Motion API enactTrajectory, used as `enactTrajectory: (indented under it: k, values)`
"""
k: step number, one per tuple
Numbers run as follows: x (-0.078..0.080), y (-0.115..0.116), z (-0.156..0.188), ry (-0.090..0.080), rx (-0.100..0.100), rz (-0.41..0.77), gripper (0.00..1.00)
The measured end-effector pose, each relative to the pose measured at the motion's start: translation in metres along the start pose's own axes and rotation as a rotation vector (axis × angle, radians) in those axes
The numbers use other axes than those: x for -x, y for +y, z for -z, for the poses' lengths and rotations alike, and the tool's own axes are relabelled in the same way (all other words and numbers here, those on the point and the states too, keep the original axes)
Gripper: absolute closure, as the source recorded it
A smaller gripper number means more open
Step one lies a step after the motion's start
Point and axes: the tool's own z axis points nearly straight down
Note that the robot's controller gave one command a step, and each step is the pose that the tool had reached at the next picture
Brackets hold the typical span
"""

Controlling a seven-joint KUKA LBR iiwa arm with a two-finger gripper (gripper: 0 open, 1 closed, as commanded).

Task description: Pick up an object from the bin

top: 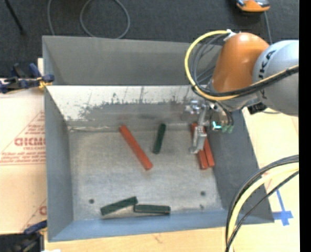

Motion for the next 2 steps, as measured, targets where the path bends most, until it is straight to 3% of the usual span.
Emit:
enactTrajectory:
  k: [1, 2]
  values:
    - [0.010, 0.005, -0.032, -0.004, 0.000, 0.104, 0.00]
    - [0.008, 0.102, -0.071, -0.005, 0.003, 0.259, 0.00]
